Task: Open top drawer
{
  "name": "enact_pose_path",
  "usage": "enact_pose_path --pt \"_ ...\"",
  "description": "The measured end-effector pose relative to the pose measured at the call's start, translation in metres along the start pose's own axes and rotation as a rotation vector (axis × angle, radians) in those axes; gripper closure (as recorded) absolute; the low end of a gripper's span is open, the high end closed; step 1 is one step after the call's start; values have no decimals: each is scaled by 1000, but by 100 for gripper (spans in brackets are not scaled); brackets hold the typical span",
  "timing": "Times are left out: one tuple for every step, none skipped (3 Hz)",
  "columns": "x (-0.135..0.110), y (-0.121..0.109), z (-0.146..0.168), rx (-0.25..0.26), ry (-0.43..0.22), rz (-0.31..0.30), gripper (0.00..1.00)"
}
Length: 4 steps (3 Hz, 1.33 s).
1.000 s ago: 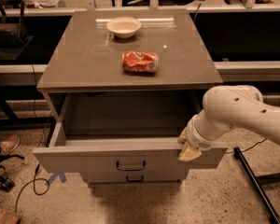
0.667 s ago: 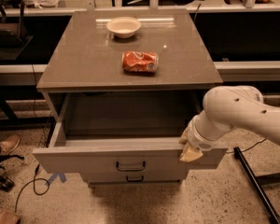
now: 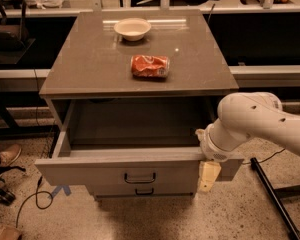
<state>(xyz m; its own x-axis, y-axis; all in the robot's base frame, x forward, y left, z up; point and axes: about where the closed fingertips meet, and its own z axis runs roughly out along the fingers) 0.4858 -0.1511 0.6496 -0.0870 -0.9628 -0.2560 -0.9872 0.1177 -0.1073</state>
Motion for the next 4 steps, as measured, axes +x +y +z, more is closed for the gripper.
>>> enact_pose_path --pt "4 3 1 -32 -13 7 14" --pt "16 12 -4 -64 -25 36 40" --pt "34 27 -11 -79 -26 97 61" --pt "44 39 -15 -80 -29 137 85"
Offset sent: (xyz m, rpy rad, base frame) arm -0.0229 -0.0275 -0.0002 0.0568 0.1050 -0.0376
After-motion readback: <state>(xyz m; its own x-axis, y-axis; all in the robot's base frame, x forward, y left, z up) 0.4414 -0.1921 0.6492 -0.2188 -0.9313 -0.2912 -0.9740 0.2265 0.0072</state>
